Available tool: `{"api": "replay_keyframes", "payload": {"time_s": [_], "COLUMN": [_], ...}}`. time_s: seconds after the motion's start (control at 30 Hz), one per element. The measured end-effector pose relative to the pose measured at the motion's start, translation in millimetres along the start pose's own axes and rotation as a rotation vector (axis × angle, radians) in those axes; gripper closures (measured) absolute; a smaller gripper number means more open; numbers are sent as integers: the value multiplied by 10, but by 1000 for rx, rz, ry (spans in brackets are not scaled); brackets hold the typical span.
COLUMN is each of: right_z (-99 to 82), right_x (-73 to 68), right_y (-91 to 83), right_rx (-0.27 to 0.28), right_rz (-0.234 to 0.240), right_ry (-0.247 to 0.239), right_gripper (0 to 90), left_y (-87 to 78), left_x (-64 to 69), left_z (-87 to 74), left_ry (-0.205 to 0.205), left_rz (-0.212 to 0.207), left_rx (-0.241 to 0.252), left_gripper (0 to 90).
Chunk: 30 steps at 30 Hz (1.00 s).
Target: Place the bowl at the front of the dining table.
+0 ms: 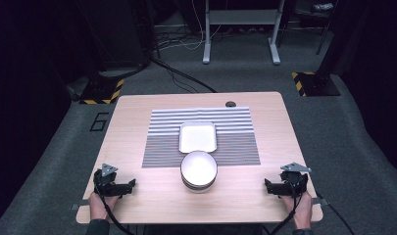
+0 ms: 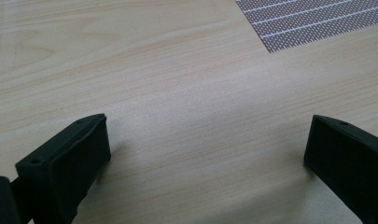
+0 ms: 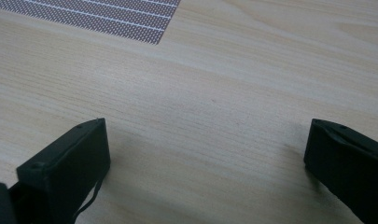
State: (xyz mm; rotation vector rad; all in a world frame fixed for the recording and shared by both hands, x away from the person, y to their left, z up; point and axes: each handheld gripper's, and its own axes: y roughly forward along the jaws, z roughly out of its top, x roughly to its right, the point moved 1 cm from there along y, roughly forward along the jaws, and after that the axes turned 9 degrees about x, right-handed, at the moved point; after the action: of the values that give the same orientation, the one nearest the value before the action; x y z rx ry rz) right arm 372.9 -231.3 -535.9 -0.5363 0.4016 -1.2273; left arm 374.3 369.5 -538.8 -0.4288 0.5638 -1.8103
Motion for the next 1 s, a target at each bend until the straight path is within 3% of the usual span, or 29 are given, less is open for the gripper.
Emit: {"api": "replay_keyframes", "payload": {"time_s": [0.43, 0.6, 0.8, 1.0], "right_z": [-4, 0, 4, 82], "right_x": [-29, -10, -6, -38], "right_y": [-43, -71, -74, -115], "right_rx": [33, 60, 42, 36], "right_rz": [13, 10, 14, 13], "right_ry": [-36, -29, -17, -34], "right_gripper": [25, 31, 33, 41], "left_y": [-32, -48, -73, -84], "left_x": [43, 48, 57, 110], "left_z": [-17, -27, -37, 23], "left_ry": [-30, -30, -45, -23], "left_rz": [50, 44, 26, 6], "left_rx": [-2, -4, 7, 11], "left_gripper": [0, 0, 1, 1]}}
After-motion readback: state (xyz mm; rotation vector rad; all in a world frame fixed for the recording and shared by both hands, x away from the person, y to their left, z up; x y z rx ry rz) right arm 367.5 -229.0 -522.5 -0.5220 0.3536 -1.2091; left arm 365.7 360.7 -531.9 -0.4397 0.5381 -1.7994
